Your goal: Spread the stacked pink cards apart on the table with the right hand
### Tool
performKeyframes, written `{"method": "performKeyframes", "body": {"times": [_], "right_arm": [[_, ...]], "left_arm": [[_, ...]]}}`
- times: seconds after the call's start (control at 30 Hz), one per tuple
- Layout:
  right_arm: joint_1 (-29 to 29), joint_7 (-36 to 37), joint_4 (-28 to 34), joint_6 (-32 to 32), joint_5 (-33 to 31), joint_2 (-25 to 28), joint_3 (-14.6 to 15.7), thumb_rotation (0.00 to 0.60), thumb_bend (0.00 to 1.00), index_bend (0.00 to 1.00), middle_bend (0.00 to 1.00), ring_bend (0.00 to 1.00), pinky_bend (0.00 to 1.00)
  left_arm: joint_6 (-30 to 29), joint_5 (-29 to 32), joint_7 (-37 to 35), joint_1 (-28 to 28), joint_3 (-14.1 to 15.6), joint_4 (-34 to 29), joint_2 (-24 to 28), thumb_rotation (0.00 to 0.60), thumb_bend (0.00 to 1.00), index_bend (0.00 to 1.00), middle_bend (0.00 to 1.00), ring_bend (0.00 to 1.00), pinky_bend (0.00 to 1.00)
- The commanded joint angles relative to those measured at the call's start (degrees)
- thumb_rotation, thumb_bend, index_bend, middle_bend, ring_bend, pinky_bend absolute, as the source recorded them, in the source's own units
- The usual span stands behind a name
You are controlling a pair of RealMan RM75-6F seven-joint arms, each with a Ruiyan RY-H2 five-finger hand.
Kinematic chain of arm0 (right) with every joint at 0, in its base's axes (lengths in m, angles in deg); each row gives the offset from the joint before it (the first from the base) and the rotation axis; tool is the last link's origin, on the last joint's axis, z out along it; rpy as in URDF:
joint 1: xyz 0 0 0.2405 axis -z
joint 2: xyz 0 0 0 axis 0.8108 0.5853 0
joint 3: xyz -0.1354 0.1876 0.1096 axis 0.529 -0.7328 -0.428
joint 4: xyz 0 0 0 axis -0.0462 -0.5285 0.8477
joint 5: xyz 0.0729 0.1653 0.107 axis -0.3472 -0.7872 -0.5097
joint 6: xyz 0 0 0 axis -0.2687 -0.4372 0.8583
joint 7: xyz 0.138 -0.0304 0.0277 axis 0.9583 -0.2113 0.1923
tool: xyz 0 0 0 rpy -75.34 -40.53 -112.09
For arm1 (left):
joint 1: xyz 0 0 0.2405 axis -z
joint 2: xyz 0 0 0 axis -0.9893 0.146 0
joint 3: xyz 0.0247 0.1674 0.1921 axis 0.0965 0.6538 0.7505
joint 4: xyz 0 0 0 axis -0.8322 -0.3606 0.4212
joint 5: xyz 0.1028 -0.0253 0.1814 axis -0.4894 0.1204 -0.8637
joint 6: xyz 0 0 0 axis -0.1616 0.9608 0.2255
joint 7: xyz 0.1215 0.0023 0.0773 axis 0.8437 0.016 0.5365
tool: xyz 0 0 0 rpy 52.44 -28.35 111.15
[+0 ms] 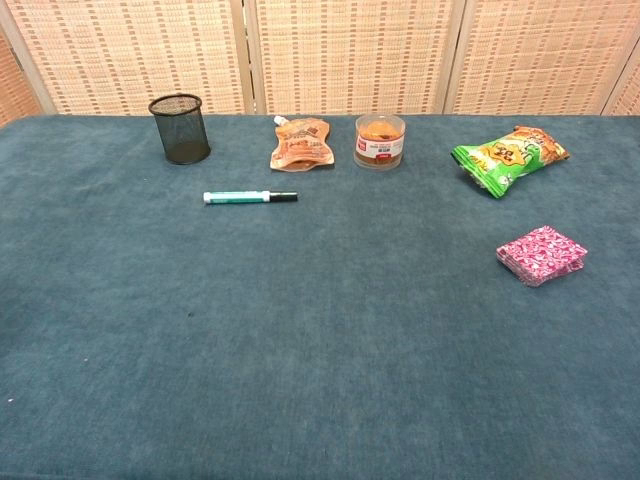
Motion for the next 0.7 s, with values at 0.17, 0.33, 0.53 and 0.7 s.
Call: {"method": "performKeyframes", "body": {"times": [0.17,0.33,0.53,0.7], "right_arm": [[-0.97,-0.33,-2.54,0.0,0.79,-1.85,-0.91,0.6,0.21,0.0,0.0,0.0,0.0],[-6.45,-2.98,-5.52,5.84,1.76,-2.62,-2.98,0.6,0.21,0.0,0.0,0.0,0.0],[-14.97,-2.73,-8.77,18.86,1.04,-2.55,-3.92,0.6,0.21,0.0,0.0,0.0,0.0],[-20.38,-5.54,-12.41,26.28,-1.14,-4.07,-5.09,0.6,0.21,0.01,0.06,0.0,0.0]], "left_arm": [[-0.04,0.19,0.18,-0.03,-0.04,-0.57,0.17,0.6,0.47,0.0,0.0,0.04,0.13],[-0.42,0.16,-1.13,0.13,-0.33,0.46,0.14,0.6,0.47,0.0,0.0,0.04,0.13],[-1.09,0.31,-1.74,-0.16,-0.43,0.39,0.46,0.6,0.47,0.0,0.0,0.05,0.13],[-0.51,0.73,-1.47,-0.06,-0.41,0.29,0.4,0.6,0.47,0.0,0.0,0.05,0.13]]}}
